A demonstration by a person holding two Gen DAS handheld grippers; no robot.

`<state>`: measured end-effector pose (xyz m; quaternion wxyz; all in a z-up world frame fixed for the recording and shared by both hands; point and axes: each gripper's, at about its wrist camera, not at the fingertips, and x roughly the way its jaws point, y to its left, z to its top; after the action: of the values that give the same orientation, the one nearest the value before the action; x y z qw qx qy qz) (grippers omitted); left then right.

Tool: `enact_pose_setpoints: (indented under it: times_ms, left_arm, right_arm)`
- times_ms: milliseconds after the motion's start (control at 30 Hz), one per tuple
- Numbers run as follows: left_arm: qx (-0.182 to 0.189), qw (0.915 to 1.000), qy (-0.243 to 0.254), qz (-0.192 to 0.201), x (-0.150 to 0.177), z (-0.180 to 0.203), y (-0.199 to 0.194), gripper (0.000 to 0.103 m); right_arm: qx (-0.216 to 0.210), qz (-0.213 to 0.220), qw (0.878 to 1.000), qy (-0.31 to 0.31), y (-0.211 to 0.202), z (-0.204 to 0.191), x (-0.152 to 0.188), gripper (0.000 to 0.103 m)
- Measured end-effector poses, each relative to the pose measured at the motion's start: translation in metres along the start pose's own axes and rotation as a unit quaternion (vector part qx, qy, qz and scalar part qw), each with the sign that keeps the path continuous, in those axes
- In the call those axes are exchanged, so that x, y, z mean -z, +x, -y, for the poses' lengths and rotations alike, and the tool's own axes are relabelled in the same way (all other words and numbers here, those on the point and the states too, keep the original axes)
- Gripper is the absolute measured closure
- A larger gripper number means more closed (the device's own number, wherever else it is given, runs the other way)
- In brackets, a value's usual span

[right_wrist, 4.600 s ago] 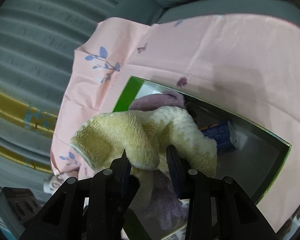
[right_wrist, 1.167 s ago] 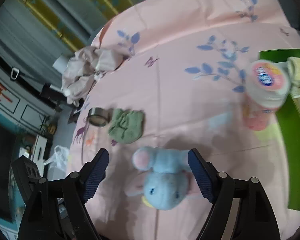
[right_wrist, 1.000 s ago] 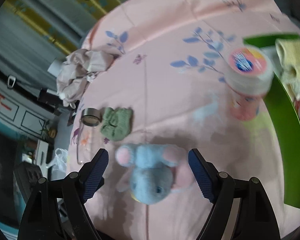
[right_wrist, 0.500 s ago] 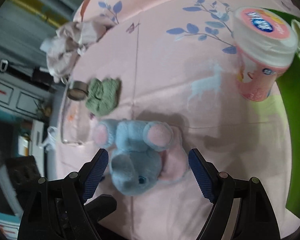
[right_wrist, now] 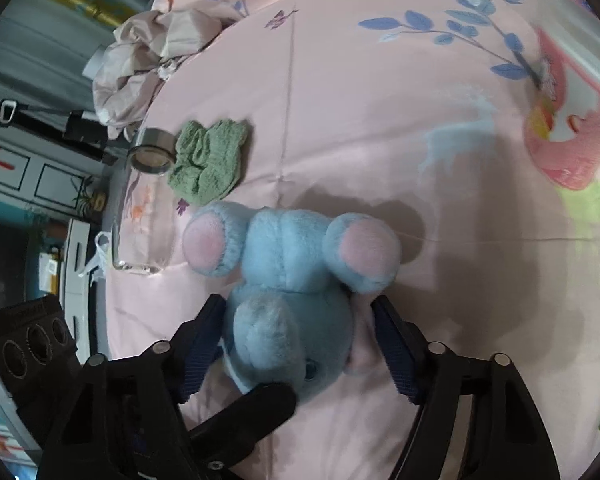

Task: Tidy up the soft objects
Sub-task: 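Lift the blue plush mouse with the right tool toward the green box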

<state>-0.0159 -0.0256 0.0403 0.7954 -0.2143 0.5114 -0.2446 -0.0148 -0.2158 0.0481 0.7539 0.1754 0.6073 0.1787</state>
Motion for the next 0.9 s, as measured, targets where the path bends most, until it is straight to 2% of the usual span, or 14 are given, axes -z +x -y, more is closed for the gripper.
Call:
enact_pose_setpoints:
  times_ms: [233, 467, 700, 900]
  left_arm:
    - [-0.001, 0.9996, 0.018, 0.022, -0.001, 0.008, -0.008, 0.042]
    - [-0.018, 0.9935, 0.069, 0.089, 0.000, 0.024, -0.031, 0.042]
    - [0.004, 0.9851, 0.100, 0.139, 0.003, 0.038, -0.054, 0.042]
    - [0.014, 0.9799, 0.115, 0.162, 0.004, 0.046, -0.065, 0.042]
  right_arm:
    - [-0.007, 0.020, 1.000, -0.002, -0.007, -0.004, 0.002, 0.033]
    - [-0.029, 0.057, 0.998, -0.024, -0.029, -0.022, 0.008, 0.033]
    - [-0.021, 0.123, 0.991, -0.056, -0.063, -0.042, 0.017, 0.033]
    - [-0.015, 0.154, 0.985, -0.073, -0.080, -0.054, 0.022, 0.033]
